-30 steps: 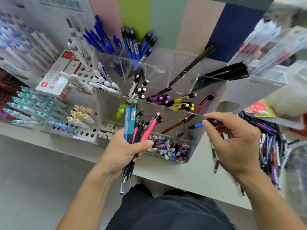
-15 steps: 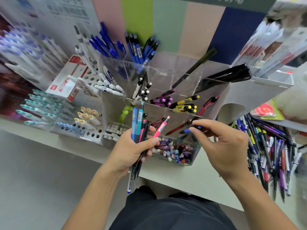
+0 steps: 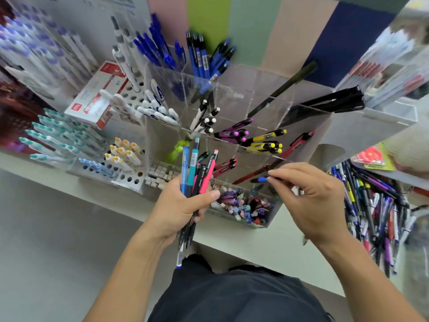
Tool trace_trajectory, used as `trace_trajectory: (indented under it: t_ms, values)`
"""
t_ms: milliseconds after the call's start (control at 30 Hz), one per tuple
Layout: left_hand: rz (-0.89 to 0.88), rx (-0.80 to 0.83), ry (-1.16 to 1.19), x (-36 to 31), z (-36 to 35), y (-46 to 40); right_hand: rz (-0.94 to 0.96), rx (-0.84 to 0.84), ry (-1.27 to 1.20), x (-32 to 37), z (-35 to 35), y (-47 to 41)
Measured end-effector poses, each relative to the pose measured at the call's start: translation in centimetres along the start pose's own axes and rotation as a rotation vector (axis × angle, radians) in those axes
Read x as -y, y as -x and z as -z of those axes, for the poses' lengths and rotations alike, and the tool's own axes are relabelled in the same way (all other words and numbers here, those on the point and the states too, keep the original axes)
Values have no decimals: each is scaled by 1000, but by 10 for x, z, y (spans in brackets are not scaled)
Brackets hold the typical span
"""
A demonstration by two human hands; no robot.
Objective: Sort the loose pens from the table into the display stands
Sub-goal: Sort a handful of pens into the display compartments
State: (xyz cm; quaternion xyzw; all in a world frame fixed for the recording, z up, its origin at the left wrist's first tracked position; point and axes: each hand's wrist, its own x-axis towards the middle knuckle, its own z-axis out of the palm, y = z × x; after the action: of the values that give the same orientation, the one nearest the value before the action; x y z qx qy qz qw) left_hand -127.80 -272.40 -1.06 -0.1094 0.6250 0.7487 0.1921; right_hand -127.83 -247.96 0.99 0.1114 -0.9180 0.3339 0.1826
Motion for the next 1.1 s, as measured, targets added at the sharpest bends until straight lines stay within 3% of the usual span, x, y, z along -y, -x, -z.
trace_trajectory:
  t_ms: [133, 333, 400, 500, 633, 800, 867, 967, 1100]
  values:
    - [21, 38, -43, -4, -7, -5, -57, -91, -77, -1, 8, 3]
    - [64, 35, -15, -16, -10, -9, -130, -90, -85, 2, 14, -1]
    - [78, 31, 3, -17, -11, -8, -216, -126, -186, 7, 16, -2]
    - [65, 32, 13, -19, -11, -6, -389, -216, -533, 18, 23, -13]
    - [-24, 43, 73, -39, -8, -6, -295, -315, -737, 43, 31, -62]
    - [-134, 29, 101, -76, 1, -11, -116, -364, -668, 62, 17, -143]
    - [-145, 16, 110, -85, 2, -11, -68, -287, -515, 65, 6, -170]
    - [-140, -8, 116, -90, 1, -10, -91, -19, -219, 71, -13, -204]
    - [-153, 1, 107, -88, -2, -4, -127, 202, -42, 84, -36, -225]
